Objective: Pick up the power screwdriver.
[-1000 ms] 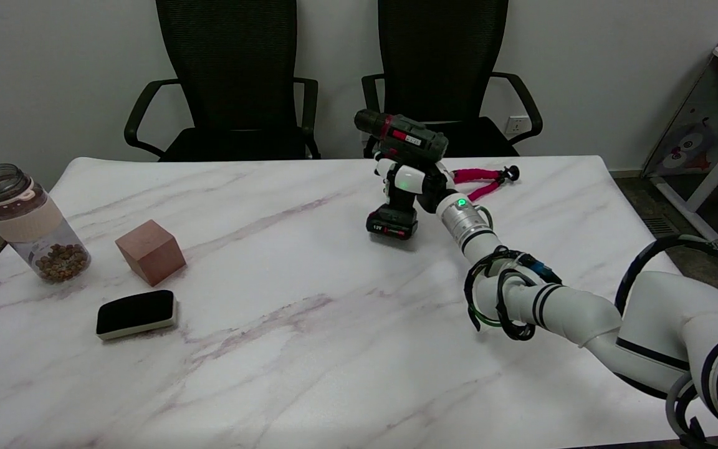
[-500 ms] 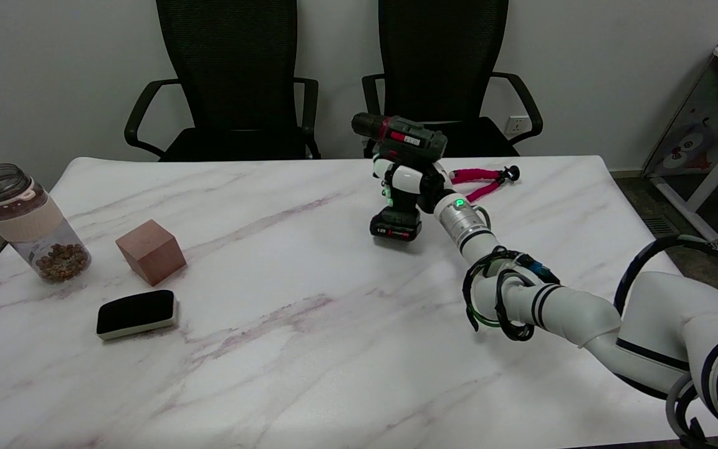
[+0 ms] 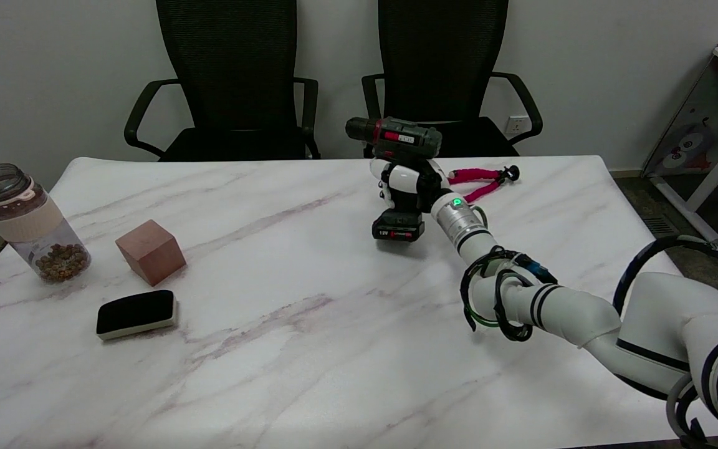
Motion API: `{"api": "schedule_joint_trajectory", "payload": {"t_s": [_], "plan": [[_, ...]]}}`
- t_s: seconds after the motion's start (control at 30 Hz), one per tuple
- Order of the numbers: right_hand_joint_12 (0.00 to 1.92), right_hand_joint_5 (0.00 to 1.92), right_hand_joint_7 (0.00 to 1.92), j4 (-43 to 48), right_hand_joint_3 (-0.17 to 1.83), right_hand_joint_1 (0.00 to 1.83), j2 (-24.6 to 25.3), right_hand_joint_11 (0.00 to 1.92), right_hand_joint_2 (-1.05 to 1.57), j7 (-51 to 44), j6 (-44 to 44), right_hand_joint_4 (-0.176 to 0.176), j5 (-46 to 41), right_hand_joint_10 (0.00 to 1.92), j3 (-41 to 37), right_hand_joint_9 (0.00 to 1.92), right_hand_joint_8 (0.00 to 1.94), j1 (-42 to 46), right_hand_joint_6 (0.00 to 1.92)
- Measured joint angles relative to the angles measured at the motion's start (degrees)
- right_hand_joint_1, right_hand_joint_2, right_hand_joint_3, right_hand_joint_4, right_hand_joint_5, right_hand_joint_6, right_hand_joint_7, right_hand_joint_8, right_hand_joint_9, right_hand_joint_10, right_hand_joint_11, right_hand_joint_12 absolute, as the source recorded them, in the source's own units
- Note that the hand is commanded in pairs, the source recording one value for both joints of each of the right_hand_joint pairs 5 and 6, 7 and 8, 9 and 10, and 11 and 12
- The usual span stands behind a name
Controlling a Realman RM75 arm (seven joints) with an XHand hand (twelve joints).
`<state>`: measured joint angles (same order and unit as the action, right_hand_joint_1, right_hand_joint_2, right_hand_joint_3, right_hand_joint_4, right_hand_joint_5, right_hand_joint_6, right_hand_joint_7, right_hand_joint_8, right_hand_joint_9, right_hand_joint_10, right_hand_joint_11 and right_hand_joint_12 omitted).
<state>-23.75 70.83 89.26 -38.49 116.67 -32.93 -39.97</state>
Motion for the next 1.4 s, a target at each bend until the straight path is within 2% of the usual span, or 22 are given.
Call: {"api": "schedule_joint_trajectory", "payload": {"t_s": [0.1,0.43,0.83,1.03,1.23,1.4], "plan": [[1.82,1.85,1.85,-0.29,0.88,0.89,-0.01,1.82,0.85,0.0,-0.13,0.176,-0.02,1.92,0.0,1.92,1.85,0.04,1.85],[1.92,1.92,1.92,-2.1,0.78,0.88,-0.22,1.92,0.75,0.03,-1.39,0.176,-0.06,1.92,-0.1,1.92,1.92,0.14,1.92],[1.92,1.92,1.92,-9.3,0.81,0.87,-2.61,1.92,0.72,-1.91,-3.79,0.176,0.02,1.92,-0.24,1.92,1.92,0.15,1.92],[1.92,1.92,1.92,-12.89,0.72,0.86,-3.94,1.92,0.33,-3.7,-4.36,0.176,0.07,1.92,-0.28,1.92,1.92,-0.28,1.92],[1.92,1.92,1.92,-15.42,0.68,0.84,-4.85,1.92,0.12,-4.79,-4.86,0.176,0.17,1.92,-0.29,1.92,1.92,-0.7,1.92],[1.92,1.92,1.92,-16.98,0.64,0.85,-5.46,1.92,0.08,-5.38,-5.12,0.176,0.24,1.92,-0.31,1.92,1.92,-1.1,1.92]]}}
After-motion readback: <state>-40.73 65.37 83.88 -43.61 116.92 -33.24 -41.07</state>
